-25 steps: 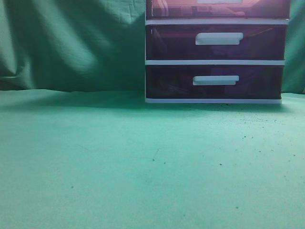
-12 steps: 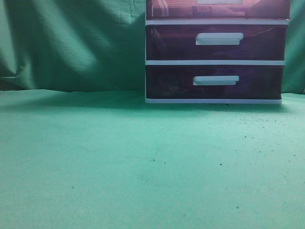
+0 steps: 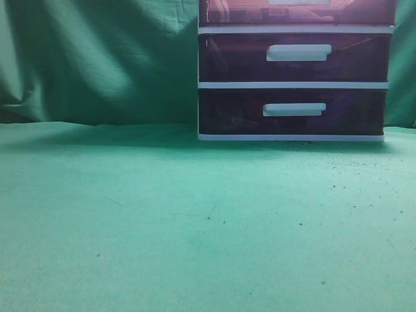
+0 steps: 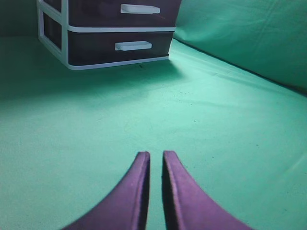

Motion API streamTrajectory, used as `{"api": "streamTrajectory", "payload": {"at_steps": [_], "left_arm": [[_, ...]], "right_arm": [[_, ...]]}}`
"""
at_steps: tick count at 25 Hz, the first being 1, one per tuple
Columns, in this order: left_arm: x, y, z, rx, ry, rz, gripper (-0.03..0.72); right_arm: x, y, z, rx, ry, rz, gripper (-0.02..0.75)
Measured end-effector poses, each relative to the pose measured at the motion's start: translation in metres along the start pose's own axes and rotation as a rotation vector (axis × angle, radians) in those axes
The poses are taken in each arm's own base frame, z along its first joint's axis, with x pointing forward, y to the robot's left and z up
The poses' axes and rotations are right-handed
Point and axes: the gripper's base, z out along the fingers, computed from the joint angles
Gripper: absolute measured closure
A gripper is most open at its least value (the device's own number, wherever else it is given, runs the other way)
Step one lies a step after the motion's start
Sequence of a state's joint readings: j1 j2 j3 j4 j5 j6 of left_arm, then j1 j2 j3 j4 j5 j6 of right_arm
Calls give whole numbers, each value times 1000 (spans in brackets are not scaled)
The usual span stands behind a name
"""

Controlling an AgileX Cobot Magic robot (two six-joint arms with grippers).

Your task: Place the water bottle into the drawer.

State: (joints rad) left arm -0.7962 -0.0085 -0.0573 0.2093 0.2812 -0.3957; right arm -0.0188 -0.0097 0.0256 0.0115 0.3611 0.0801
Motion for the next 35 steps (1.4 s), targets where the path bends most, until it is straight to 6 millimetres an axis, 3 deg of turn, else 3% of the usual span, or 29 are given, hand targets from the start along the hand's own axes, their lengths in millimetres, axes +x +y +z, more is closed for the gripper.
{"api": "streamTrajectory", "payload": {"at_steps": [21,31,35], "left_arm": [[0,1,0,-23,-4,-3,622],[-4,30,-11,-611,-99,-38,622],[1,37,-17,-771,-70,-72,622]], "right_arm": [[3,0,0,-2,23,11,690],[3,0,0,-2,23,11,690],[3,0,0,-2,23,11,690]]}}
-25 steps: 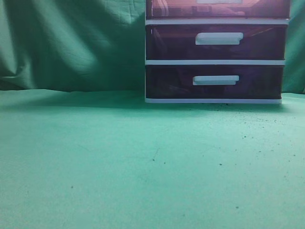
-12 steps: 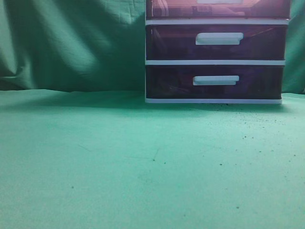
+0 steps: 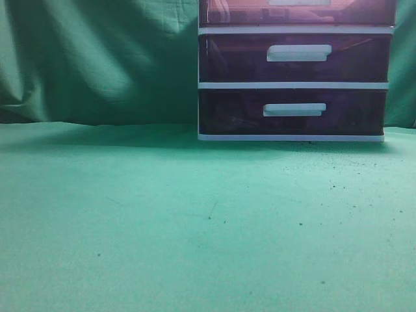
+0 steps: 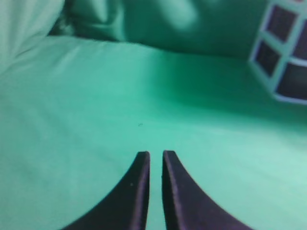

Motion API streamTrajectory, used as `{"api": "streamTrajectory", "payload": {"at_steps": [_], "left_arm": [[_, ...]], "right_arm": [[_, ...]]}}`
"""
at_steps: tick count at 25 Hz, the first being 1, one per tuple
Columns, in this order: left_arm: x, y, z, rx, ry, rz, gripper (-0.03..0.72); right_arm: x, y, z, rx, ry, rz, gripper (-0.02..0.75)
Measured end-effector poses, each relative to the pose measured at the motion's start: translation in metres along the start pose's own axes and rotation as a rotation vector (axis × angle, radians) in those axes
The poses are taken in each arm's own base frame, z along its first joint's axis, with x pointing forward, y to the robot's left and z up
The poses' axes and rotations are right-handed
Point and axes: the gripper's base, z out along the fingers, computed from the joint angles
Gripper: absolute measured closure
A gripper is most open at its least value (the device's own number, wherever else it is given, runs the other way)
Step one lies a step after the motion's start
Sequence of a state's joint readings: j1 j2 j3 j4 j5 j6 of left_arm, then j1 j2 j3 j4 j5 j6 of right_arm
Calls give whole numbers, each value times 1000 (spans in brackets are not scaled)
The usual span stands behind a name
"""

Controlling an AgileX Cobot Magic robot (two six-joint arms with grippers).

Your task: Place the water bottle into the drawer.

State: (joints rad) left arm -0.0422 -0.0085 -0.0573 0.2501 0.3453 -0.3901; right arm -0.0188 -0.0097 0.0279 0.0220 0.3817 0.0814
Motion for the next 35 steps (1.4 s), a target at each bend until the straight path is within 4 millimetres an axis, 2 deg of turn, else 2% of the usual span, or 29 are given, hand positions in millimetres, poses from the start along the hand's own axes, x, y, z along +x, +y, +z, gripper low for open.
{"api": "streamTrajectory", "payload": {"at_steps": [4,9,13,19,22,27,35], "left_arm": [[2,3,0,-43,15,6,622],[22,4,7,-33,39,17,622],[18,2,7,-14,-13,35,622],[25,5,7,-45,67,55,622],[27,2,7,-6,90,86,622],[28,-5,7,72,93,166,622],[28,-5,7,74,93,164,622]], "right_arm": [[0,0,0,0,2,0,690],[0,0,0,0,2,0,690],[0,0,0,0,2,0,690],[0,0,0,0,2,0,690],[0,0,0,0,2,0,690],[0,0,0,0,2,0,690],[0,0,0,0,2,0,690]]}}
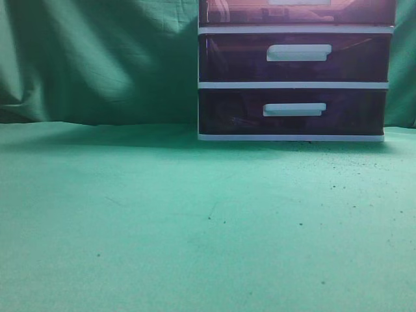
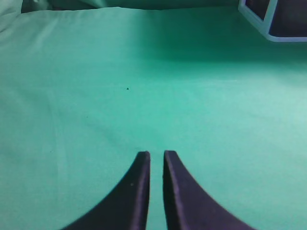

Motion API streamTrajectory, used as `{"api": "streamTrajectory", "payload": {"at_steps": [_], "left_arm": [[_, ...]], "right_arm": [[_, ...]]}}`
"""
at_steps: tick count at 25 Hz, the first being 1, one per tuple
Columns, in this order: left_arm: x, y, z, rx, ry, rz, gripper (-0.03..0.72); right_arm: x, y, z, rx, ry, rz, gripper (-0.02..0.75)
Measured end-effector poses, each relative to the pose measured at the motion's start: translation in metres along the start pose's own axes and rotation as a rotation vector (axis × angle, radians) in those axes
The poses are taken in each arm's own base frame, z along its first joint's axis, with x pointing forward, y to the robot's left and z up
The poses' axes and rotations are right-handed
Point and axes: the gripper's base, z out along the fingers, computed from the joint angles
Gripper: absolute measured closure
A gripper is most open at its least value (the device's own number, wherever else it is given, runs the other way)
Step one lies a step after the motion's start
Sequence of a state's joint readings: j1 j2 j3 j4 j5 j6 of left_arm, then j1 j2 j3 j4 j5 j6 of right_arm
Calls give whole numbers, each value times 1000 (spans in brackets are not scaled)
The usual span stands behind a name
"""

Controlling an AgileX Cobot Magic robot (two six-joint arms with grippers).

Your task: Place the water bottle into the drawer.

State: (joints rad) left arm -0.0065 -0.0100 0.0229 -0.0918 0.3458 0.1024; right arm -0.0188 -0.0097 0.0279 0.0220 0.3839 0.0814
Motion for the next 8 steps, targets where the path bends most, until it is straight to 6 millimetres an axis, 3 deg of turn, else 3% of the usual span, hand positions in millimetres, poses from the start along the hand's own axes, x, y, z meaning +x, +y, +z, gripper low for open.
{"api": "streamTrajectory", "payload": {"at_steps": [8], "left_arm": [[0,2,0,-17,2,47,622]], "right_arm": [[0,0,0,0,2,0,690]]}}
